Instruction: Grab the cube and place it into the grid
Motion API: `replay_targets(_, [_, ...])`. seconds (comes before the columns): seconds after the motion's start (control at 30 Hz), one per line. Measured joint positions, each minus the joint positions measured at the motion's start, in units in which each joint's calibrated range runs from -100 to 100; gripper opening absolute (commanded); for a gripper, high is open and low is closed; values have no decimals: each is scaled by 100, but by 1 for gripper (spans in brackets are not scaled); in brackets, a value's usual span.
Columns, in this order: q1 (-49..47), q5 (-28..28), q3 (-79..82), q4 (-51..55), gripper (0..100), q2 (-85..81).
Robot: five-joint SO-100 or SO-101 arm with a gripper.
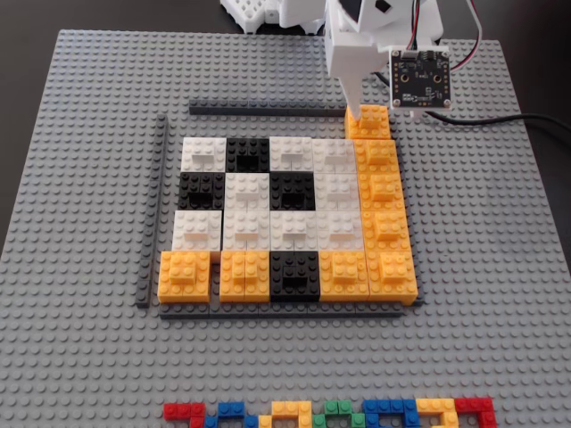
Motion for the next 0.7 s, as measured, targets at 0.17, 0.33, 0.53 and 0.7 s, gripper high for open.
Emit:
replay_targets(0.17, [51,0,0,44,25,-34])
replay_targets(0.33, [51,0,-35,63,25,-110])
replay_targets(0.53, [51,-10,-88,93,25,-119])
replay_targets(0.7, [44,-78,-88,107,25,-119])
